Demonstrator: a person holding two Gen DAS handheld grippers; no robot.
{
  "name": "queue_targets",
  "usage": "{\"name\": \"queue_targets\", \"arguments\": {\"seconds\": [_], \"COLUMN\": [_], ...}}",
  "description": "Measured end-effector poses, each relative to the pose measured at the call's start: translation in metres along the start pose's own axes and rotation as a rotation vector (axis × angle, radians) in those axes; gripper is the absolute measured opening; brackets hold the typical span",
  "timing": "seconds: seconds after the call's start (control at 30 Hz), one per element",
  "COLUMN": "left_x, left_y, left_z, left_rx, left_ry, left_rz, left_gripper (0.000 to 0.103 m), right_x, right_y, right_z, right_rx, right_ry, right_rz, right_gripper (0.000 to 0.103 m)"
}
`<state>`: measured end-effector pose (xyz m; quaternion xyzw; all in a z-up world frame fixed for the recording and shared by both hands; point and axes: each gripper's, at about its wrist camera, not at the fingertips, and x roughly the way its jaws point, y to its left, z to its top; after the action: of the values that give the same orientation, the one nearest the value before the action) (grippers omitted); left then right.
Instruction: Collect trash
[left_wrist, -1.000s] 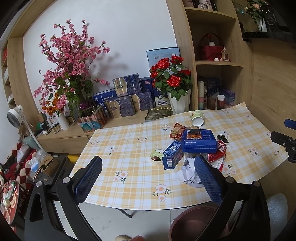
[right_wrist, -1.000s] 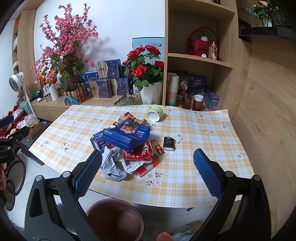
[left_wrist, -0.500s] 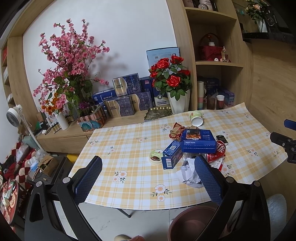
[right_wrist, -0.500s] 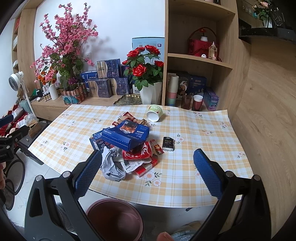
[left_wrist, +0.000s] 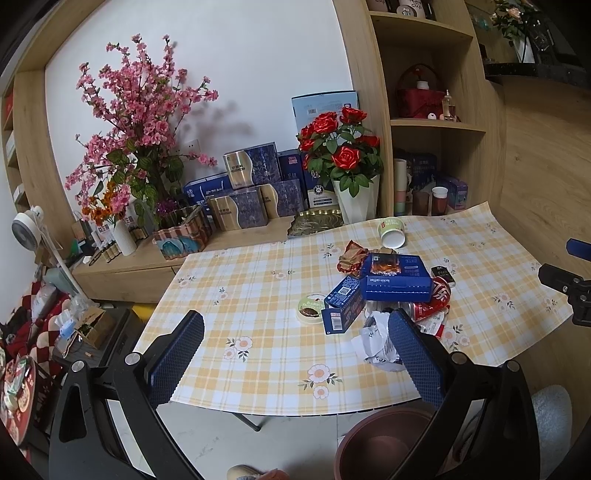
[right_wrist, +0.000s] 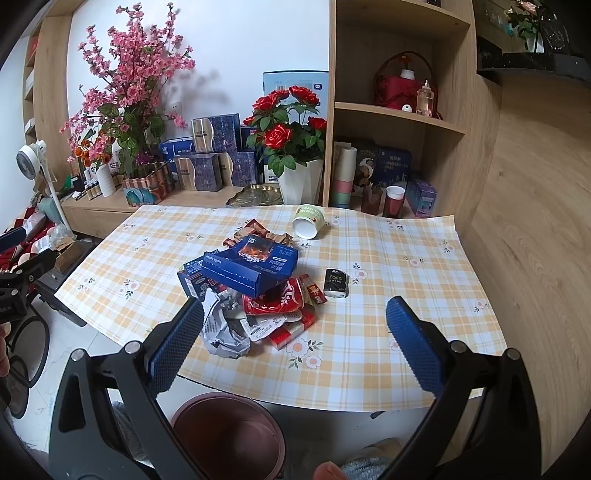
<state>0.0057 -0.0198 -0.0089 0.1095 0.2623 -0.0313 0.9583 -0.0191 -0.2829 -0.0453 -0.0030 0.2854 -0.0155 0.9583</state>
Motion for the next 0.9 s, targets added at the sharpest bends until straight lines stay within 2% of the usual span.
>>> {"name": "queue_targets", "arguments": {"seconds": [0.33, 0.43, 0.53, 0.9], "left_x": [0.005, 0.004, 0.010, 0.018], "left_y": [-0.013, -0.007, -0.010, 0.001], "left_z": [-0.001, -0.001, -0.017, -0.024], "left_rx": [-0.001, -0.002, -0.005, -0.027], "left_ry": [0.003, 0.003, 0.005, 0.015], "left_rz": [0.001, -0.001, -0.003, -0.031], "left_gripper": [0.098, 0.098, 0.098, 0.098], "right_x": [0.000, 0.001, 0.002, 0.011], "right_y": [0.000, 0.001, 0.001, 0.009], "right_z": [0.000, -0.001, -0.002, -0.011], "right_rx": [0.000, -0.001, 0.000, -0.023], "right_ry": [0.003, 0.005, 0.007, 0.018], "right_rz": [-0.001, -0.004, -0.004, -0.002], "right_gripper": [0.097, 0.097, 0.097, 0.097]}}
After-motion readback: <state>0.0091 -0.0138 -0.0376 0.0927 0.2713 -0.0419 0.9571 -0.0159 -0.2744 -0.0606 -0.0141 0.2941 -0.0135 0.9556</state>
